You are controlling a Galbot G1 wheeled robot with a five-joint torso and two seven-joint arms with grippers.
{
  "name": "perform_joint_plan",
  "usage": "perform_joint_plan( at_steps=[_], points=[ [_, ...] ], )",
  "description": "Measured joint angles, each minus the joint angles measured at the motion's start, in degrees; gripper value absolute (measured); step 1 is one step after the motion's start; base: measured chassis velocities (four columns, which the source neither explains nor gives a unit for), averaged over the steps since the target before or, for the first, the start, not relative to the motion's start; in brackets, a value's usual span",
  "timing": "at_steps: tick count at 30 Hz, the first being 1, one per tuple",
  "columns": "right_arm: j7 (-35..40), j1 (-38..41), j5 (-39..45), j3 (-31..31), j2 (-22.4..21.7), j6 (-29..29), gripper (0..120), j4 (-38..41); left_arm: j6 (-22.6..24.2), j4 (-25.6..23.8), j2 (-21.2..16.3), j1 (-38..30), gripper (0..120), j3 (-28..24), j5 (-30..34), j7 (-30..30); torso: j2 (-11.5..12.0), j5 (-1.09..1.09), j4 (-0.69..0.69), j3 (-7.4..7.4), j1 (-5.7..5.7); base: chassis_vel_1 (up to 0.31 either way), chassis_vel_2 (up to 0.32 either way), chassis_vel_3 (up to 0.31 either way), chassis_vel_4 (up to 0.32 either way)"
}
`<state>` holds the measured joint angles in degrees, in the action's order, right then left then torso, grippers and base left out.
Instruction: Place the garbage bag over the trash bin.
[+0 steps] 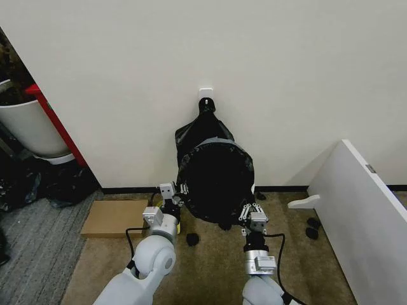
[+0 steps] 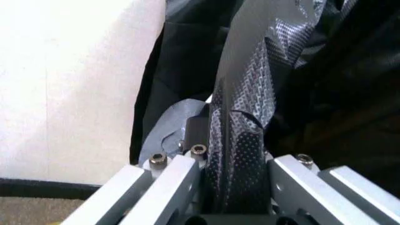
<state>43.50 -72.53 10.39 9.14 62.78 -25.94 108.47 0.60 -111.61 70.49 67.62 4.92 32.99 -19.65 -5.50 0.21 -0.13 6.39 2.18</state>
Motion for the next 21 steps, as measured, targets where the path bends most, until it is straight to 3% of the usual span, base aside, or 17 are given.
perform_joint_plan(
  at_steps=[10,21],
  points=[
    [-15.05,-3.28,21.79,-3.92,-1.82,-6.78,0,4.37,0.1,-0.27,-0.56,0.25,1,0.19,0.23,0.02,0.0,-0.01,0.0,0.0,0.0,0.0,0.0,0.0,0.0],
    [-17.87,-5.44,20.86,-6.64,-3.54,-6.47,0,6.11,-0.01,1.09,-0.46,0.14,1,-0.3,0.15,0.15,-0.01,0.01,0.0,0.0,0.0,0.0,0.0,0.0,0.0]
  ],
)
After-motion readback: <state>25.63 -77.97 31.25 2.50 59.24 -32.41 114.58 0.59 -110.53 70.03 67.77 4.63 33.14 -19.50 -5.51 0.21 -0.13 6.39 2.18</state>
